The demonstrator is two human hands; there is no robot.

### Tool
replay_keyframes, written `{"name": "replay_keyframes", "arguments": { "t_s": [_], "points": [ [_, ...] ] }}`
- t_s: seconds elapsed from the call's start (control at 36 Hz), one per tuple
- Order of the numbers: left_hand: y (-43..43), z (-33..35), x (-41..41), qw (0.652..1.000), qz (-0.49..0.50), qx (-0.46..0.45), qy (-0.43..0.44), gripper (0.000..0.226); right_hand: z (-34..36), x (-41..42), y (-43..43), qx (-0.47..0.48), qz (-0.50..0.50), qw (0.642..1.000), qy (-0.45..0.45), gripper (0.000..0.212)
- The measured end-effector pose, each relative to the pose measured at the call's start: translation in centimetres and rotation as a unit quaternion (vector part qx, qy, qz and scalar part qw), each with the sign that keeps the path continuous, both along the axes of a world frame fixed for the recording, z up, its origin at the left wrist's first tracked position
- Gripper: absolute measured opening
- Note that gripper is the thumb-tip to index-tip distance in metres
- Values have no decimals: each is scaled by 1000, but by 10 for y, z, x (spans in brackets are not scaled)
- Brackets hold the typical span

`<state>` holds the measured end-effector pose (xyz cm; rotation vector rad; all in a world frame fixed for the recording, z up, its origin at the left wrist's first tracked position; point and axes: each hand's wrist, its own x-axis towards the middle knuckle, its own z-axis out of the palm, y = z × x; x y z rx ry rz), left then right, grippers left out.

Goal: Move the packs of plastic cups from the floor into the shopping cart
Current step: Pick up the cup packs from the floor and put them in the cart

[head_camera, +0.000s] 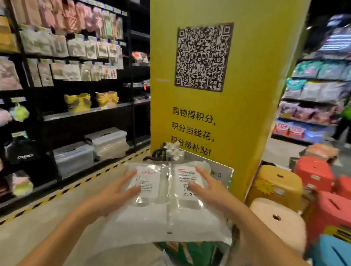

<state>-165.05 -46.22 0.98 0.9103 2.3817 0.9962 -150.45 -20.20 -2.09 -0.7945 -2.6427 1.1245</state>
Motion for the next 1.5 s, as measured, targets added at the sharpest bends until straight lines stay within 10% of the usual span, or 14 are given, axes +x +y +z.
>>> {"name": "replay_keyframes", "arguments": {
  "t_s": [0.72,1.5],
  "points": [
    [202,29,242,885,-464,0,45,72,32,400,-52,-12,-489,871,47,77],
    [145,-34,795,611,-791,-11,-12,69,-25,848,-344,-29,-795,603,56,75]
  ]
}}
